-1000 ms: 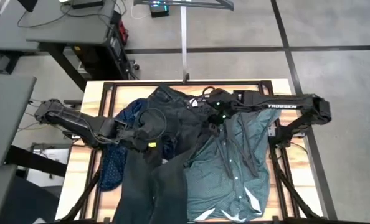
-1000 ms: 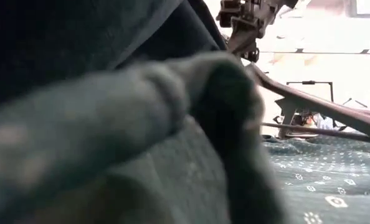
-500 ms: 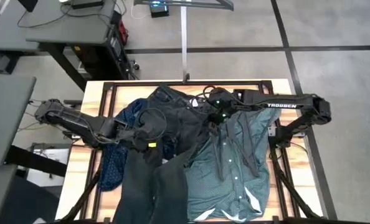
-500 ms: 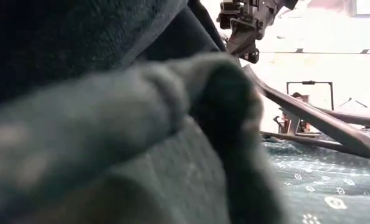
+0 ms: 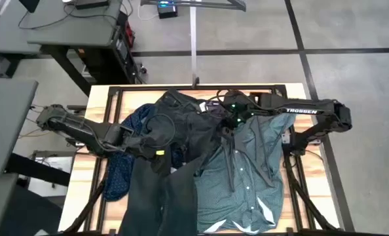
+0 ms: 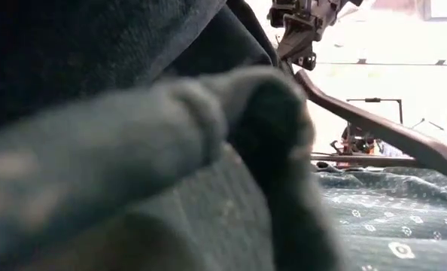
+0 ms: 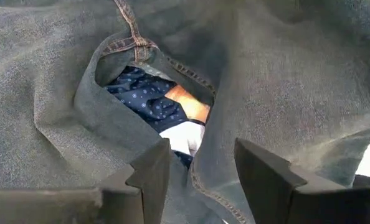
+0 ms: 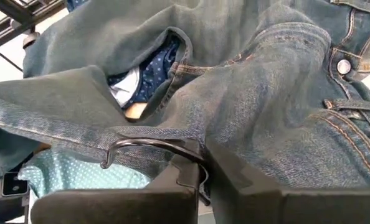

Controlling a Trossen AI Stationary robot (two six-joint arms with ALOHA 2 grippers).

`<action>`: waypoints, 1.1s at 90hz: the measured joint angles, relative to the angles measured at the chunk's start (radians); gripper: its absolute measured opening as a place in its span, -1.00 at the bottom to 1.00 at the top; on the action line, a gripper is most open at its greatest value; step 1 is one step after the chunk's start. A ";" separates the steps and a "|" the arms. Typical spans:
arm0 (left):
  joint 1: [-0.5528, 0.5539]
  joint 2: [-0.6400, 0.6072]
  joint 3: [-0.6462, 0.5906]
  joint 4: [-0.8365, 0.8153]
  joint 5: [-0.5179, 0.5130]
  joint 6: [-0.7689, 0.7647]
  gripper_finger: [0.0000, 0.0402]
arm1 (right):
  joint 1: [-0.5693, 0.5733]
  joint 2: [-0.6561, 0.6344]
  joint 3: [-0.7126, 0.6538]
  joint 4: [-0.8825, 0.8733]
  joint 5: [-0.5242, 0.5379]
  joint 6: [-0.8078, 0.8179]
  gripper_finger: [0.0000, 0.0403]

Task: Hang clothes
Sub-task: Hang the black pants on the rack

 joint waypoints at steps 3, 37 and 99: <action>0.000 0.000 0.000 0.000 0.000 0.001 -0.19 | 0.000 0.000 0.000 -0.007 0.000 0.000 -0.88; -0.002 0.000 0.000 0.000 0.003 -0.014 -0.19 | -0.013 -0.004 0.000 -0.053 -0.009 -0.034 -0.96; -0.006 0.000 0.000 -0.017 0.010 -0.015 -0.19 | -0.038 -0.250 0.182 -0.511 -0.047 -0.064 -1.00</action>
